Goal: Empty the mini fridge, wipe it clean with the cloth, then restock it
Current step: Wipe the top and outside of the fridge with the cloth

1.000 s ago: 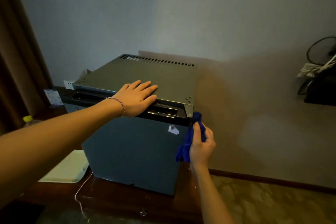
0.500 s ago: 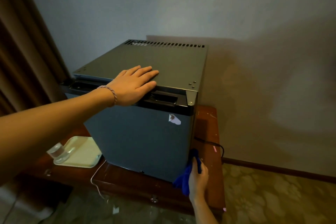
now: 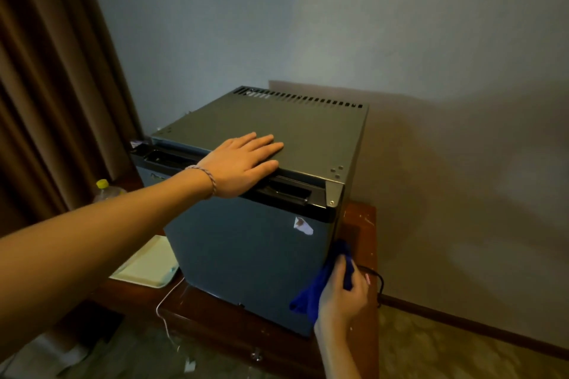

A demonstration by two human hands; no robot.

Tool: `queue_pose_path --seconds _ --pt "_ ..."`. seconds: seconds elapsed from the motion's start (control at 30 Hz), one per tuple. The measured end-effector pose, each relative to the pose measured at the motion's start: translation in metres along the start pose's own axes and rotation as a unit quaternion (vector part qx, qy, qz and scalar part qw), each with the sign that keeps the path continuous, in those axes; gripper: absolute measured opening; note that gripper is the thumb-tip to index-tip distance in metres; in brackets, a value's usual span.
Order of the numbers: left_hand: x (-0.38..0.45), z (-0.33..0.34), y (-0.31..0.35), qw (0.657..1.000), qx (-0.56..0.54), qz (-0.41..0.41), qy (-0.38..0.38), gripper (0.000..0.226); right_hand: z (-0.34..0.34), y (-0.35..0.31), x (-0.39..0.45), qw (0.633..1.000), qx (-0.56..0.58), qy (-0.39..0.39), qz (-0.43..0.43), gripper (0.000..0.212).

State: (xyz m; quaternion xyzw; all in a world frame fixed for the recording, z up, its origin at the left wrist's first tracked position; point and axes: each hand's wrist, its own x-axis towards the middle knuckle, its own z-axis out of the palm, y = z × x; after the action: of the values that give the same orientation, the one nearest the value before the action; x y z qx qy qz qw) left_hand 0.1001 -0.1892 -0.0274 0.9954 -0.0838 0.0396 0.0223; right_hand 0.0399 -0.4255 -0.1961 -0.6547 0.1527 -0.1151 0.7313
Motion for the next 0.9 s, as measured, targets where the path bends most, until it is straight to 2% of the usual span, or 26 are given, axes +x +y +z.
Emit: queue_pose_path --seconds 0.07,0.17,0.23,0.33,0.43,0.53,0.63,0.67,0.77,0.83,0.9 --pt "0.0 -0.001 -0.001 1.0 -0.011 0.0 -0.011 0.07 0.007 -0.017 0.008 0.998 0.061 0.014 -0.001 0.019" --pt "0.0 -0.01 -0.006 0.999 -0.029 0.019 -0.042 0.057 0.015 -0.058 0.017 0.994 0.095 0.0 -0.057 0.032" --pt "-0.004 -0.017 -0.02 0.997 -0.014 0.04 -0.071 0.062 0.016 -0.089 0.016 0.987 0.102 -0.002 -0.122 0.031" --pt "-0.012 -0.026 -0.069 0.996 0.001 0.014 -0.087 0.076 0.023 -0.128 0.007 0.958 0.024 0.021 -0.284 0.022" --pt "-0.025 -0.032 -0.13 0.996 0.006 -0.029 -0.079 0.094 0.037 -0.156 0.002 0.901 -0.155 0.018 -0.404 0.025" --pt "-0.037 -0.024 -0.169 0.996 -0.054 -0.038 -0.052 0.061 0.063 -0.172 -0.005 0.815 -0.329 -0.036 -0.475 0.029" --pt "-0.04 -0.02 -0.181 0.986 -0.167 -0.026 0.002 0.05 0.114 -0.179 -0.021 0.784 -0.379 -0.166 -0.462 0.038" --pt "-0.038 -0.021 -0.184 0.979 -0.201 -0.027 0.014 0.049 0.135 -0.177 -0.026 0.762 -0.403 -0.201 -0.466 0.039" --pt "-0.034 -0.021 -0.193 0.938 -0.339 -0.054 0.039 0.045 0.197 -0.167 -0.043 0.663 -0.489 -0.26 -0.504 0.041" --pt "-0.031 -0.016 -0.198 0.915 -0.397 -0.063 0.031 0.044 0.233 -0.166 -0.053 0.627 -0.516 -0.283 -0.51 0.042" --pt "-0.03 -0.015 -0.196 0.877 -0.475 -0.067 0.035 0.05 0.258 -0.168 -0.063 0.593 -0.547 -0.295 -0.512 0.039"
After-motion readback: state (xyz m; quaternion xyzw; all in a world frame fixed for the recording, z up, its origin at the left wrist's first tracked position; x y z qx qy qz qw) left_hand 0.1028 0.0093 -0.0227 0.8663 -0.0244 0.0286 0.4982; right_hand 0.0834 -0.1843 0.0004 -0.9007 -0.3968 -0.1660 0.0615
